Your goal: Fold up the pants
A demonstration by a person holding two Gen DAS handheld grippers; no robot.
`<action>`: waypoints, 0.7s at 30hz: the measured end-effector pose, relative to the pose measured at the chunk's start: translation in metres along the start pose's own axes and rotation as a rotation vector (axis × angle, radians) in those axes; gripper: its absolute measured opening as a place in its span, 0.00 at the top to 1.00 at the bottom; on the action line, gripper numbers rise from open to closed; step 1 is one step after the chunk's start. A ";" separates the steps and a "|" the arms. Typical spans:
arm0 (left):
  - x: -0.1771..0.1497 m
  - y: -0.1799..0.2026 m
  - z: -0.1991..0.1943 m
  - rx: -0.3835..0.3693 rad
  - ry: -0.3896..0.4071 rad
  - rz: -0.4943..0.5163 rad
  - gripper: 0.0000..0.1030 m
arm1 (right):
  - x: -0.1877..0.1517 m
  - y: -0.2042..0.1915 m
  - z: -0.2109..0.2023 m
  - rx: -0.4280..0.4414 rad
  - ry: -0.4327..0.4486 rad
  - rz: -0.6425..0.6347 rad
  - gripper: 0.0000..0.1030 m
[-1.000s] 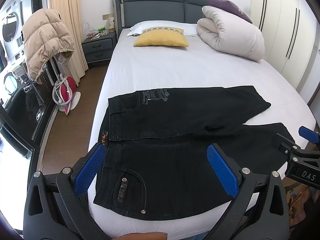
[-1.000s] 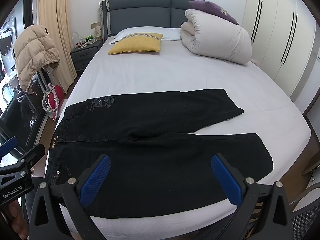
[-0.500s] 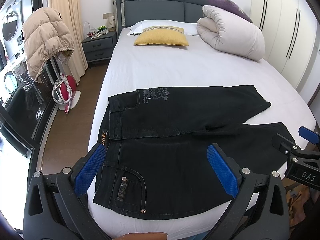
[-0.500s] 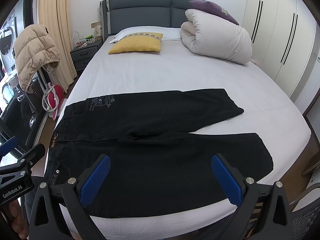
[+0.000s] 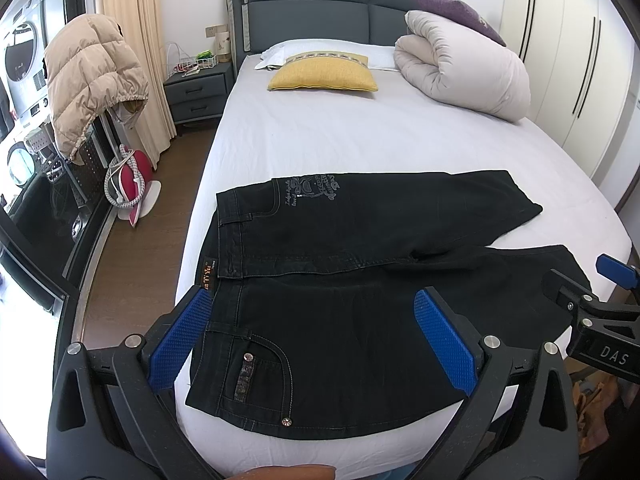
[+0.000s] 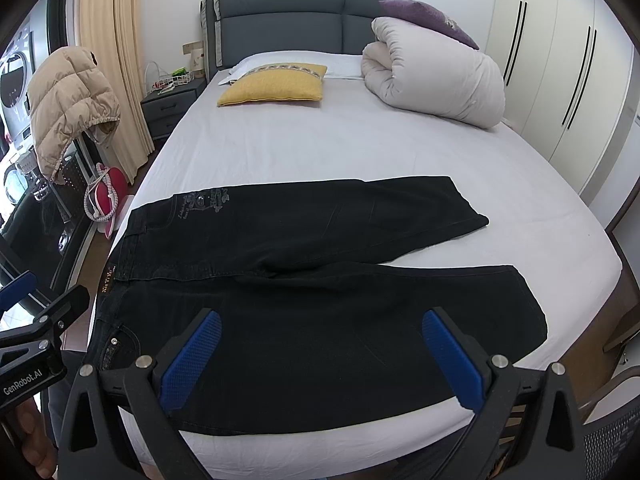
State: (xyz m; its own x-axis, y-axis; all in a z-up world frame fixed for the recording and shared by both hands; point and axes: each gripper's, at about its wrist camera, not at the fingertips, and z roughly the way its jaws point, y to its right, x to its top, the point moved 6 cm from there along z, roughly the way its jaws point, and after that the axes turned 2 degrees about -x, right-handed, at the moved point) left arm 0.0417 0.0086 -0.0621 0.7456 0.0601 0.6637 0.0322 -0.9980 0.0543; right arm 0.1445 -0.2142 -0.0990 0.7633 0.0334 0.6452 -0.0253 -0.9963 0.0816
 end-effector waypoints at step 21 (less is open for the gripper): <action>-0.004 -0.002 0.009 0.005 -0.009 -0.005 0.00 | -0.007 -0.007 0.014 0.004 -0.019 -0.009 0.00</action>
State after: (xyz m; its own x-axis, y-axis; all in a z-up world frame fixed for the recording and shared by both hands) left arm 0.0447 0.0101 -0.0712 0.7516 0.0650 0.6564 0.0391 -0.9978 0.0540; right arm 0.1480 -0.2086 -0.1148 0.7756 0.0412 0.6298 -0.0155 -0.9963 0.0843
